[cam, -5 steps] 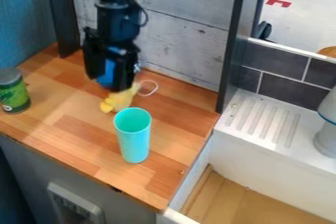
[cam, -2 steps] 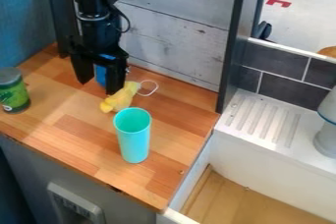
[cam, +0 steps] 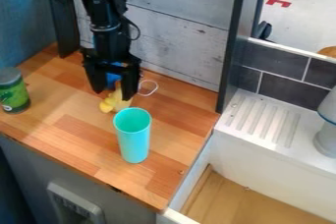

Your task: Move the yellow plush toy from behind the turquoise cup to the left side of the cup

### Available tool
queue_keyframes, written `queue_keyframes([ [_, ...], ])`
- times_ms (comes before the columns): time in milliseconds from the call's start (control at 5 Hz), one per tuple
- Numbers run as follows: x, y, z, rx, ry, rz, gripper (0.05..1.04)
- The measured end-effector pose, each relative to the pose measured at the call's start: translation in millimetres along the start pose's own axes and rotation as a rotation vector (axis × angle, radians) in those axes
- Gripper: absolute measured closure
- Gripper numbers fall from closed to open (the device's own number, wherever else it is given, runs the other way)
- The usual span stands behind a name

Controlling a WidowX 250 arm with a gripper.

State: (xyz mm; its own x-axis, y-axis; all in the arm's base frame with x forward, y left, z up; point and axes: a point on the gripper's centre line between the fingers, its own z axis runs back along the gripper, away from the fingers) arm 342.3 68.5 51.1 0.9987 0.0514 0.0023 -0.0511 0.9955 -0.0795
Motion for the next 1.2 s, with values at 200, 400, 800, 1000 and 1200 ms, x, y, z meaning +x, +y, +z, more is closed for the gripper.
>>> queue_keyframes([
  [200, 8, -1, -16, -0.027, 0.027, -0.002, 0.075],
  [400, 13, 5, -28, -0.009, 0.072, 0.005, 0.075],
  [800, 13, 18, -37, 0.062, 0.136, 0.019, 0.353],
  [1000, 10, 19, -38, 0.071, 0.147, 0.018, 0.574],
  [1200, 4, 13, -32, 0.067, 0.136, -0.013, 0.662],
])
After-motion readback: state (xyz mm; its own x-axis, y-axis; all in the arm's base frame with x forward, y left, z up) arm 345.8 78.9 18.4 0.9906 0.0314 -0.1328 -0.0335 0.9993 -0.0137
